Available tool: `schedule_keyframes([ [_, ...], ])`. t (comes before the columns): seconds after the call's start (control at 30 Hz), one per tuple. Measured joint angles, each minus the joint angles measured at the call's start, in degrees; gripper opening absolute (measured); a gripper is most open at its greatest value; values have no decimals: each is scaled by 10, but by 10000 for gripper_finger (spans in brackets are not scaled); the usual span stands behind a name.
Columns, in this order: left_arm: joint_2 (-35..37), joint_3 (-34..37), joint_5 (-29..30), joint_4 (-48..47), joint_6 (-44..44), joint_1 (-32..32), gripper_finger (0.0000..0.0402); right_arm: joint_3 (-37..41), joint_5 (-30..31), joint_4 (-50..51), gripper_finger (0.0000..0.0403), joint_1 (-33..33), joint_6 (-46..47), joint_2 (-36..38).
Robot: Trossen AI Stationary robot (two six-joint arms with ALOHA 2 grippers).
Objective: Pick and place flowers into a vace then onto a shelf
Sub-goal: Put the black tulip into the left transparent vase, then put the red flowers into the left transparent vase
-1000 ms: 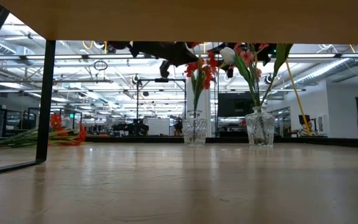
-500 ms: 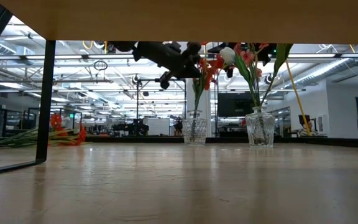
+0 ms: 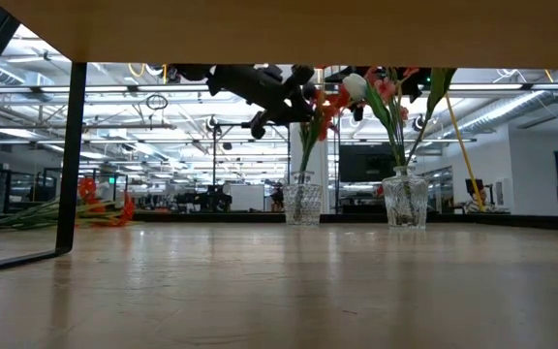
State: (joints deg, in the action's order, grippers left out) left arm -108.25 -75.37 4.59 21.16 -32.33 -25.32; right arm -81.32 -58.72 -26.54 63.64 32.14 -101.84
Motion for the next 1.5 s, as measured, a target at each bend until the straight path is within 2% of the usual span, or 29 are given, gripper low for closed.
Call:
schedule_keyframes([
  [0.17, 2, 0, -3, 3, 28, 3, 54, 0, 0, 0, 226, 0, 1, 0],
  [0.37, 4, 0, 6, -8, 134, 12, 28, 0, 0, 0, 226, 0, 1, 0],
  [0.53, 8, 0, 38, -35, 120, 20, 5, 0, 0, 0, 226, 0, 2, 0],
  [0.63, 10, 0, 52, -23, 91, 22, 21, 0, 0, 0, 226, 0, 2, 0],
  [0.77, 10, 0, -15, 30, 77, 18, 45, 0, 0, 0, 226, 0, 1, 0],
  [1.0, 16, -1, -22, 81, 78, 18, 63, 0, 0, 0, 226, 0, 1, 0],
  [1.2, 14, -1, -17, 39, 80, 11, 77, 0, 0, 0, 226, 0, 0, 0],
  [1.33, 15, -1, 7, 22, 82, 7, 82, 0, 0, 0, 226, 0, 0, 0],
  [1.5, 16, -1, -15, 23, 26, 0, 75, 0, 0, 0, 226, 0, 0, 0],
])
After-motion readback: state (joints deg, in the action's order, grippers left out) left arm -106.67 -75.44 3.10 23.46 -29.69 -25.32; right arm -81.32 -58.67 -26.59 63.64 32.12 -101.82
